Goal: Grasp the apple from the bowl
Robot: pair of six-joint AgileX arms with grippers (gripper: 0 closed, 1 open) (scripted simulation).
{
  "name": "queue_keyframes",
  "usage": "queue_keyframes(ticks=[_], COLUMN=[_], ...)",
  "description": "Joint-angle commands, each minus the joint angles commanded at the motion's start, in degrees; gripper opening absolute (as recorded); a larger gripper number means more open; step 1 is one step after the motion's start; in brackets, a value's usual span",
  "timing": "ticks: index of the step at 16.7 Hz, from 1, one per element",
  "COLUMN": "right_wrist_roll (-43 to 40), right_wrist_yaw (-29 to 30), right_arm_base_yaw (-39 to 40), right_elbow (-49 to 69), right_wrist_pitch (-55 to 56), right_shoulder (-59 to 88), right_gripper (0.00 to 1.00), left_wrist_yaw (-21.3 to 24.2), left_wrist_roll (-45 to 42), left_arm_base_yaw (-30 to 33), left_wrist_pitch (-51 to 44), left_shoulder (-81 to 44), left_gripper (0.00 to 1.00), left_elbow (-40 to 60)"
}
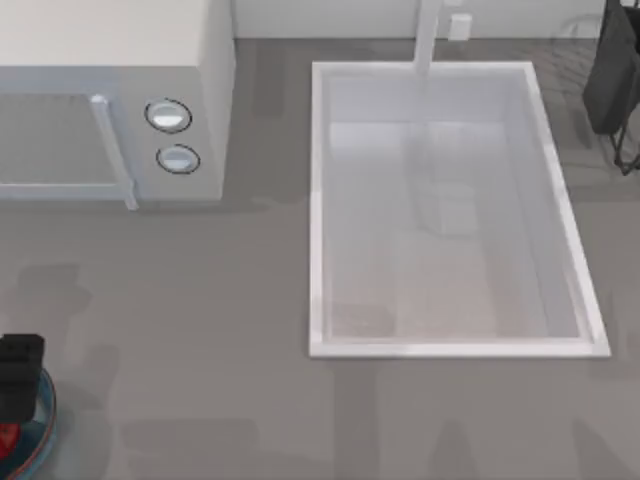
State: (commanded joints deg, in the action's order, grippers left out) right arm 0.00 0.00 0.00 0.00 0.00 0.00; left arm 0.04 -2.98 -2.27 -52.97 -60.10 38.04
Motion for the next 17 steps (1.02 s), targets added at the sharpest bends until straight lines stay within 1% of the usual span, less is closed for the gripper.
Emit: queue_keyframes(ticks=[4, 6, 9, 13, 15, 17], right_wrist_roll=[0.0, 0.0, 0.0, 0.0, 0.0, 0.0], right_wrist_yaw=[0.0, 0.0, 0.0, 0.0, 0.0, 0.0], right_arm_base_yaw=[0.0, 0.0, 0.0, 0.0, 0.0, 0.0], right_elbow=[0.0, 0.0, 0.0, 0.0, 0.0, 0.0], right_wrist_pitch=[0.0, 0.0, 0.0, 0.0, 0.0, 0.0], right_shoulder=[0.0, 0.0, 0.0, 0.0, 0.0, 0.0], right_gripper=[1.0, 1.0, 1.0, 1.0, 1.0, 1.0], left_wrist_yaw=[0.01, 0.01, 0.01, 0.01, 0.0, -0.01], left_wrist_roll=[-0.53, -0.63, -0.64, -0.65, -0.73, -0.84], left_arm_base_yaw=[-0.41, -0.48, -0.48, -0.29, -0.37, -0.48], left_wrist_pitch=[-9.43, -11.07, -11.13, -8.84, -4.4, 2.19], left_shoulder=[-10.32, -11.93, -11.98, -12.93, -15.03, -17.71], left_gripper=[1.0, 1.0, 1.0, 1.0, 1.0, 1.0], left_elbow=[6.82, 8.09, 8.13, 6.45, 3.93, 0.75])
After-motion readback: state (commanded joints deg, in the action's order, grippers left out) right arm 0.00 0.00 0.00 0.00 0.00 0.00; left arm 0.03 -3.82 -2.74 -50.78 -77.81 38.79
